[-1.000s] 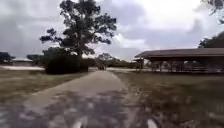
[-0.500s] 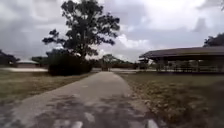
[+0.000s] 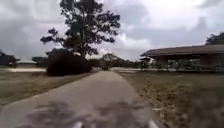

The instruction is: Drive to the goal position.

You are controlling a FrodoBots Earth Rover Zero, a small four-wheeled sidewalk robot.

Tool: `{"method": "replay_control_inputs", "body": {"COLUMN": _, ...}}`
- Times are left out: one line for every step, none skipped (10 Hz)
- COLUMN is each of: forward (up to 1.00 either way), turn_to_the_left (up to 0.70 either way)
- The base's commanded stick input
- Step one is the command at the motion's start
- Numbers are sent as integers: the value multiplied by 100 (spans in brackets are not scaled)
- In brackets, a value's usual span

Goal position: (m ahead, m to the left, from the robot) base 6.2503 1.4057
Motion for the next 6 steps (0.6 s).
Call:
{"method": "replay_control_inputs", "body": {"forward": 85, "turn_to_the_left": 0}}
{"method": "replay_control_inputs", "body": {"forward": 85, "turn_to_the_left": 0}}
{"method": "replay_control_inputs", "body": {"forward": 85, "turn_to_the_left": 0}}
{"method": "replay_control_inputs", "body": {"forward": 85, "turn_to_the_left": 0}}
{"method": "replay_control_inputs", "body": {"forward": 85, "turn_to_the_left": 0}}
{"method": "replay_control_inputs", "body": {"forward": 85, "turn_to_the_left": 0}}
